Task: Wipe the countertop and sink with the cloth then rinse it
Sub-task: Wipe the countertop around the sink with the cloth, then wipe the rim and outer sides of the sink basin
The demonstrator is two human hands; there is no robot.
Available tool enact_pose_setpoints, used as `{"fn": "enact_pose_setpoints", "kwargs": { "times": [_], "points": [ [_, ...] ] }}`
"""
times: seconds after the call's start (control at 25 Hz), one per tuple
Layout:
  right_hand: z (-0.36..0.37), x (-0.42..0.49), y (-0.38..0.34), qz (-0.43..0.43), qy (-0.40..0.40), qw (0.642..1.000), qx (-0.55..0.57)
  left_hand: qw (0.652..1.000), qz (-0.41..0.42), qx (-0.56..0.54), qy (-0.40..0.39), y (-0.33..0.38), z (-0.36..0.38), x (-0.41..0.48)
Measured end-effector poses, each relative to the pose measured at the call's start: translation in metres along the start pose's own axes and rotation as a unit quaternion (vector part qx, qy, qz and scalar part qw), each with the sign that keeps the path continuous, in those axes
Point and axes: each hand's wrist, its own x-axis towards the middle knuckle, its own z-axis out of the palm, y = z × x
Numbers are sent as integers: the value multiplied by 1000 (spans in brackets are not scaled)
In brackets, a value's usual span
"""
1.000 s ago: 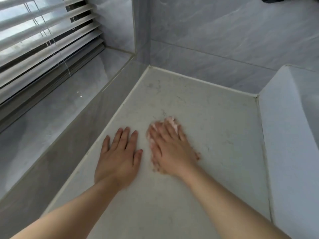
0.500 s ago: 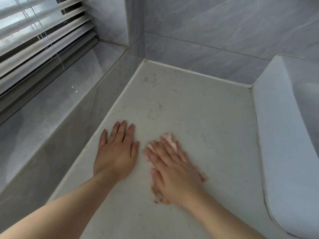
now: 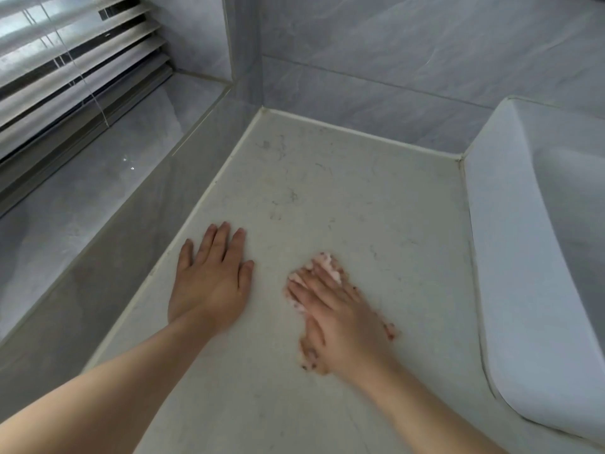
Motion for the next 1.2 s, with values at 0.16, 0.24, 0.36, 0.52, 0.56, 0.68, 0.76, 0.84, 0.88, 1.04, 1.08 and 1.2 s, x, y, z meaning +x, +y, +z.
{"fn": "enact_pose_setpoints", "kwargs": {
  "times": [0.16, 0.24, 0.36, 0.52, 0.56, 0.68, 0.76, 0.84, 0.88, 1.04, 1.08, 1.2],
  "points": [
    [-34, 23, 9, 346, 168, 800, 461, 1000, 1, -9, 7, 0, -1, 0],
    [-51, 47, 14, 447, 113, 604, 650, 1000, 0, -12, 6, 0, -2, 0],
    [-72, 59, 31, 503, 17, 688, 522, 1000, 0, -5, 1, 0, -2, -1],
    [-78, 39, 51, 300, 139, 944, -12, 1000, -2, 0, 4, 0, -1, 0],
    [-73, 39, 41, 201, 156, 966, -41, 1000, -3, 4, 3, 0, -1, 0],
    [-32, 35, 37, -65, 22, 989, -131, 1000, -3, 11, -2, 0, -1, -1],
    [-22, 42, 51, 13, -67, 986, -155, 1000, -1, 11, 3, 0, 1, 1],
    [-15, 46, 45, 139, -44, 981, -132, 1000, 2, 1, 3, 0, 1, 1],
    [-13, 43, 27, 137, -52, 983, -115, 1000, 3, -9, 4, 1, 0, 1],
    [-7, 10, -2, -89, -114, 986, -79, 1000, 3, 5, 2, -1, -1, 0],
    [-11, 16, 26, -52, -98, 988, -110, 1000, 5, 13, 0, -1, 0, 0],
    [-37, 60, 84, 308, -75, 938, -140, 1000, 2, 14, 3, 0, 0, 0]
  ]
}}
